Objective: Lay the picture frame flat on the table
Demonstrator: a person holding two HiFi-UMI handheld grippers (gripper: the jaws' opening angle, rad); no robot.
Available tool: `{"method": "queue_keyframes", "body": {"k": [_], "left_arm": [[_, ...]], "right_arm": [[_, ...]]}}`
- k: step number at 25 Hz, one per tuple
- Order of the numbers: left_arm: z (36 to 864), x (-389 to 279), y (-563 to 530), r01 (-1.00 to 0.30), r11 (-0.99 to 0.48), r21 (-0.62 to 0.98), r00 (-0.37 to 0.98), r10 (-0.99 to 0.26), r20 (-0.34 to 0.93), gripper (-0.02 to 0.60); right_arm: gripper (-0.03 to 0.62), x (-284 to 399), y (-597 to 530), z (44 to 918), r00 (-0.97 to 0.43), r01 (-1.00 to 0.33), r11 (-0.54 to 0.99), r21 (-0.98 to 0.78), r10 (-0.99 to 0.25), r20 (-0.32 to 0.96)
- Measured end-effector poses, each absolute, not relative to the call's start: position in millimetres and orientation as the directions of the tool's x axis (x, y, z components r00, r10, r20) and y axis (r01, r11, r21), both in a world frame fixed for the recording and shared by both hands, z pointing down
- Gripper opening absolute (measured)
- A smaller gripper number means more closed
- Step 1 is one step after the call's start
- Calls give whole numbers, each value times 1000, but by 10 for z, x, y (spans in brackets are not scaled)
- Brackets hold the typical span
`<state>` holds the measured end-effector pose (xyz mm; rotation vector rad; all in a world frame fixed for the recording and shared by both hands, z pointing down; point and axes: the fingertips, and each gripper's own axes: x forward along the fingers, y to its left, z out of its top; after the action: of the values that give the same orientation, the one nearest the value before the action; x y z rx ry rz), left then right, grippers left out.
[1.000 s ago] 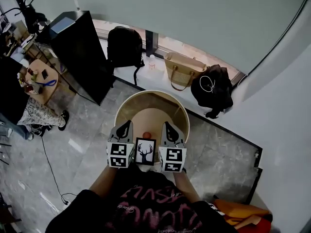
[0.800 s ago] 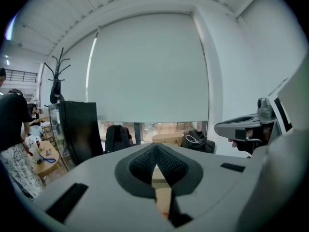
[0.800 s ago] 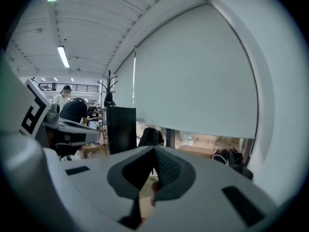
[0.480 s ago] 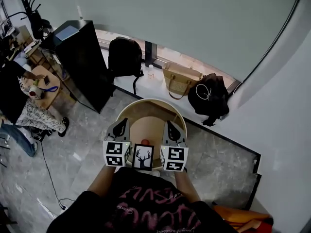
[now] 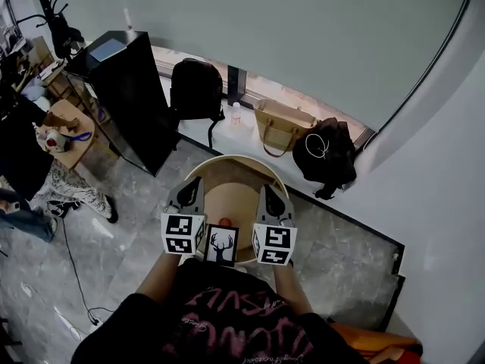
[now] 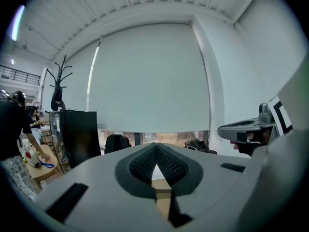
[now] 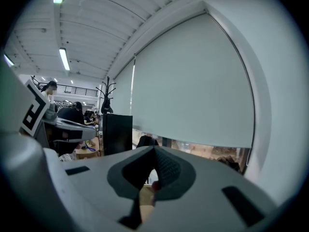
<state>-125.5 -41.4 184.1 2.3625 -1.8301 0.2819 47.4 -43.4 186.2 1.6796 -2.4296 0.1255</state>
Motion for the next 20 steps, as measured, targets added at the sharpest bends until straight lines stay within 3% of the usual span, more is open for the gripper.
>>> {"method": "queue_keyframes", "body": {"k": [20], "left_arm": [[1856, -1317, -400, -967, -248, -51, 233, -950, 208, 9]], "right_arm": [[20, 401, -454, 1953, -350, -930, 365, 40, -914, 207]]}}
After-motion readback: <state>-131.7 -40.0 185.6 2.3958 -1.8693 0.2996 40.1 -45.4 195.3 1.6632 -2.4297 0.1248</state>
